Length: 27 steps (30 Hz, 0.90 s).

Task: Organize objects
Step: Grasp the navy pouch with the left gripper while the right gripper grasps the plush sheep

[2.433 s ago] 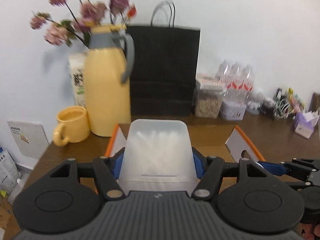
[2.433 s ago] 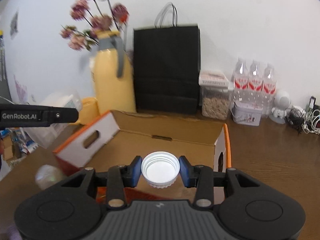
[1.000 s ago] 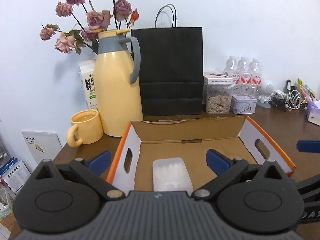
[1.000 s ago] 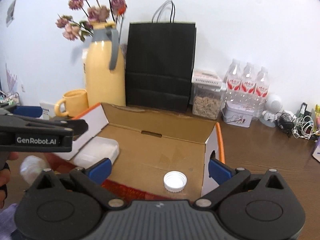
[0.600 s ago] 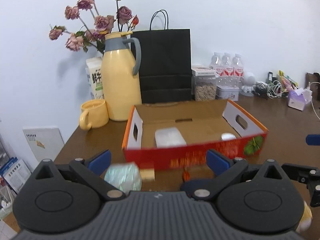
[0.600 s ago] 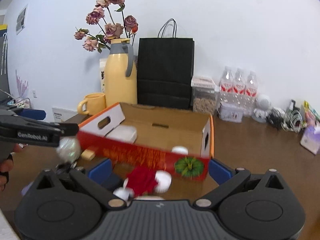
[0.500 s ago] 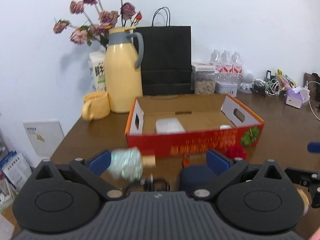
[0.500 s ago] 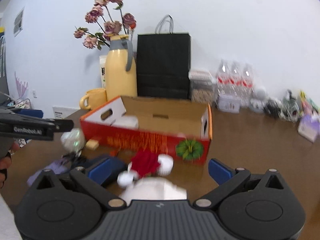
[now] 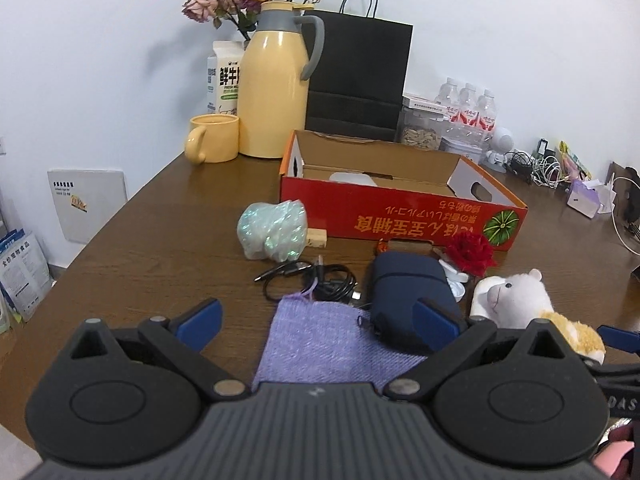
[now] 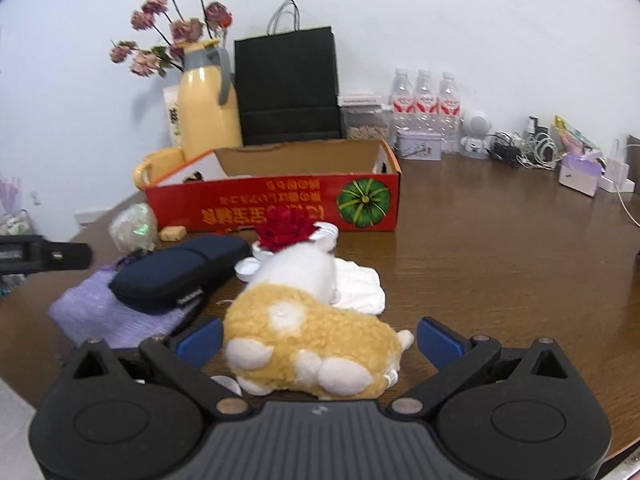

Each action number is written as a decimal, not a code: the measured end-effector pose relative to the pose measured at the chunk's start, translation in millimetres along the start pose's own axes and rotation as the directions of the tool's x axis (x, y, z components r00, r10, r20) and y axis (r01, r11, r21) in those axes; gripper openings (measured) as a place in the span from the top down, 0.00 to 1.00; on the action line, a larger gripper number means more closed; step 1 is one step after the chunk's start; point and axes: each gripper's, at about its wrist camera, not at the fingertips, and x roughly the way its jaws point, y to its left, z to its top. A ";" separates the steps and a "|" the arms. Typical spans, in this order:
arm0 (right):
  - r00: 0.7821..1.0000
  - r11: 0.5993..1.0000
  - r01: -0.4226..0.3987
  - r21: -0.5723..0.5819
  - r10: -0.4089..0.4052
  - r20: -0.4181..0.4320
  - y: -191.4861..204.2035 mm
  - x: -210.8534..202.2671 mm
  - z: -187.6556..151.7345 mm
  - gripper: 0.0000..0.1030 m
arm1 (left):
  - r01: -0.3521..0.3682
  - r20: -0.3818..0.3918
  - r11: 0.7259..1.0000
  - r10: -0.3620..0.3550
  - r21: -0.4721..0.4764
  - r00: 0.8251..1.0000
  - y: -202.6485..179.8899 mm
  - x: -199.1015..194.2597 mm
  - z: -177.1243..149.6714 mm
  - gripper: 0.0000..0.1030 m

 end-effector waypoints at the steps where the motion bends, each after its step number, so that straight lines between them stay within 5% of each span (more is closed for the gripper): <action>1: 1.000 1.000 0.004 0.006 -0.004 -0.002 0.8 2.9 0.1 0.00 | -0.001 -0.002 1.000 0.001 -0.004 1.000 1.6 0.3 -0.3 0.00; 22: 0.999 1.000 -0.002 0.012 0.003 -0.046 1.4 35.7 6.8 0.00 | 0.000 -0.038 0.999 -0.002 -0.046 0.999 9.7 14.2 -5.5 0.00; 27: 0.999 0.999 -0.041 -0.022 0.040 -0.022 -1.0 33.0 6.7 0.10 | 0.004 -0.040 1.000 -0.005 -0.030 0.999 6.4 15.6 -3.9 0.00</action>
